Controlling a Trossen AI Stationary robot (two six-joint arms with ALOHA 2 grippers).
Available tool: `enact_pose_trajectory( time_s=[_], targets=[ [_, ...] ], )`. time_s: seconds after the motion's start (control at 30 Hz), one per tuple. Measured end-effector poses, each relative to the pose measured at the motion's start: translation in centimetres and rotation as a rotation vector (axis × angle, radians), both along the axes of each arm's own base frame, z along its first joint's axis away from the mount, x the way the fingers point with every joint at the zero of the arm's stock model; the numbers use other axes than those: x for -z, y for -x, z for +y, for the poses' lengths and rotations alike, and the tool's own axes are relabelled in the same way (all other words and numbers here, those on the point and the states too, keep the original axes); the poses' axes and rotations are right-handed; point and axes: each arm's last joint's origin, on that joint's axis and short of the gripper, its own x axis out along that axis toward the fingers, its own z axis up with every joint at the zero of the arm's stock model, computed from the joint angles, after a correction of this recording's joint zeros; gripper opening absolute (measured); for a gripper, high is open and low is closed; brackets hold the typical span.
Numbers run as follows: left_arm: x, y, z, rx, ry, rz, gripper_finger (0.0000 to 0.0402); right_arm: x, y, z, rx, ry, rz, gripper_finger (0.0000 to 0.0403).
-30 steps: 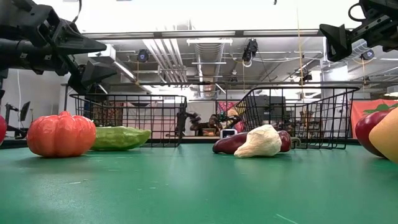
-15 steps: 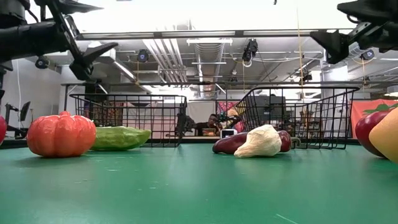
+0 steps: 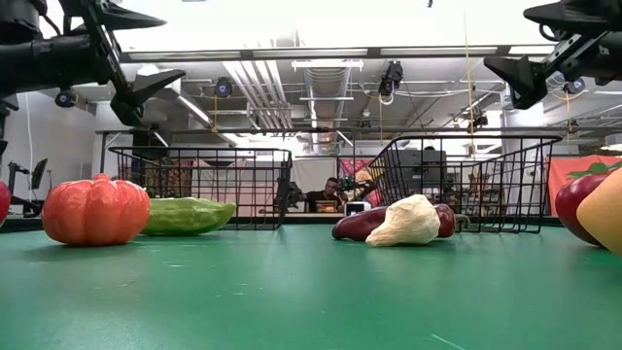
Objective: Sort produce into baskets
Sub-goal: Put the orange pumpkin into the right wire basket
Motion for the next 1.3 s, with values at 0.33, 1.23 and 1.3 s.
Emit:
enact_pose_trajectory(
  time_s=[0.33, 1.23, 1.3],
  targets=[
    [-0.4, 0.1, 0.0, -0.020, -0.023, -0.038, 0.0311, 0.1, 0.0, -0.2, 0.066, -0.002, 0.004, 0.0359],
    [-5.9, -6.0, -6.9, 0.377, -0.169, 1.169, 0.0282, 0.4, 0.0, -1.0, 0.350, -0.090, 0.031, 0.0359],
    [-5.9, -6.3, -8.3, 0.372, -0.243, 1.262, 0.0278, 0.4, 0.0, -1.0, 0.331, -0.108, 0.029, 0.0359]
  ],
)
